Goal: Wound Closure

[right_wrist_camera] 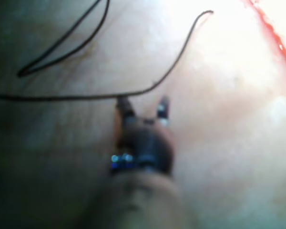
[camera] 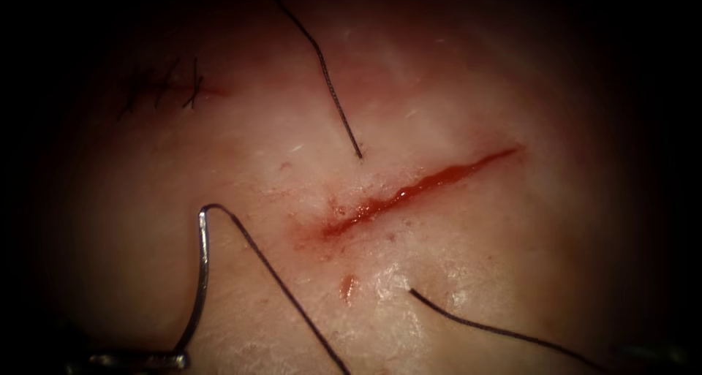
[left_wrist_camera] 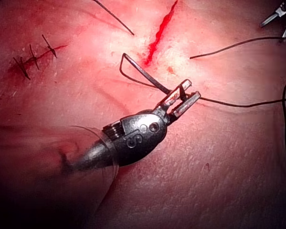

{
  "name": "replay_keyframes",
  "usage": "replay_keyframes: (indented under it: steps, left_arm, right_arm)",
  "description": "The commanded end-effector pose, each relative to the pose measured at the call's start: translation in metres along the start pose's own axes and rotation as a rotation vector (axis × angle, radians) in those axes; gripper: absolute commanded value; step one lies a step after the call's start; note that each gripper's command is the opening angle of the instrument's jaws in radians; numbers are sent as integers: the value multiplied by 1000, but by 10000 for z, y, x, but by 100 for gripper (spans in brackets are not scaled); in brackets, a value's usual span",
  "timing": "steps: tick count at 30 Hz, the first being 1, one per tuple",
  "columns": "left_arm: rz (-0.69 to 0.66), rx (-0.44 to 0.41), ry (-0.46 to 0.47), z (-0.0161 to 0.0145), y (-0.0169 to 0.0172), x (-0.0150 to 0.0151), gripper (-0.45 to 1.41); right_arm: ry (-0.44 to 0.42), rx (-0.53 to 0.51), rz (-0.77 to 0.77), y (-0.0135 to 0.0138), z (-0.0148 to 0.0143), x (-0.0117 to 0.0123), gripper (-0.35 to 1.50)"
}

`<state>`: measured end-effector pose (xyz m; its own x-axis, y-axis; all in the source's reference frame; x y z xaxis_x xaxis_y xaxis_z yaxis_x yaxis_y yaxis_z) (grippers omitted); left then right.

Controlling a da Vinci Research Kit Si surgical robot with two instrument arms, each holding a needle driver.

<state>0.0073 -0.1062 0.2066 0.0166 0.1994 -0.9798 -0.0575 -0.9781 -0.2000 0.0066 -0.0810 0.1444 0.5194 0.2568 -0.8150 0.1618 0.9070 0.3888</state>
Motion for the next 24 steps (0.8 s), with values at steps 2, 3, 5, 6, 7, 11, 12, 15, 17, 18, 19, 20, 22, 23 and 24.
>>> replay_keyframes:
  steps: [2, 3, 5, 6, 7, 11, 12, 15, 17, 18, 19, 20, 22, 23, 24]
  left_arm:
    - [-5, -1, 2, 6, 9, -7, -45]
    - [-5, -1, 2, 6, 9, -7, -45]
    - [-5, -1, 2, 6, 9, -7, -45]
    - [-5, -1, 2, 7, 9, -7, -45]
    - [-5, -1, 2, 7, 9, -7, -45]
    - [-5, 0, 2, 8, 8, -7, -45]
    - [-5, 0, 2, 8, 8, -7, -45]
    - [-5, 0, 2, 8, 8, -8, -45]
    - [-5, 0, 2, 8, 8, -8, -45]
    - [-5, 0, 2, 8, 8, -8, -45]
    - [-5, 0, 2, 8, 7, -8, -45]
    - [-5, 0, 2, 8, 7, -8, -45]
    - [-5, 0, 2, 8, 7, -8, -45]
    - [-5, 0, 2, 8, 7, -8, -45]
    - [-5, 0, 2, 8, 7, -8, -45]
  right_arm:
    - [-22, 9, -2, 9, -8, 13, 141]
    - [-65, 52, -19, 22, -24, 25, 140]
    - [-120, 73, -33, 37, -37, 35, 133]
    - [-187, 84, -66, 59, -49, 48, 131]
    - [-204, 89, -75, 70, -53, 54, 131]
    - [-211, 71, -93, 120, -60, 77, 131]
    - [-188, 40, -97, 138, -57, 86, 130]
    - [-28, -87, -80, 173, -25, 99, 128]
    - [17, -155, -68, 177, -8, 100, 128]
    - [17, -155, -68, 177, -8, 100, 128]
    - [30, -184, -61, 174, 10, 97, 128]
    - [37, -189, -61, 171, 20, 95, 128]
    - [48, -189, -71, 154, 51, 85, 126]
    - [53, -194, -83, 142, 71, 79, 126]
    - [53, -194, -83, 142, 71, 79, 126]
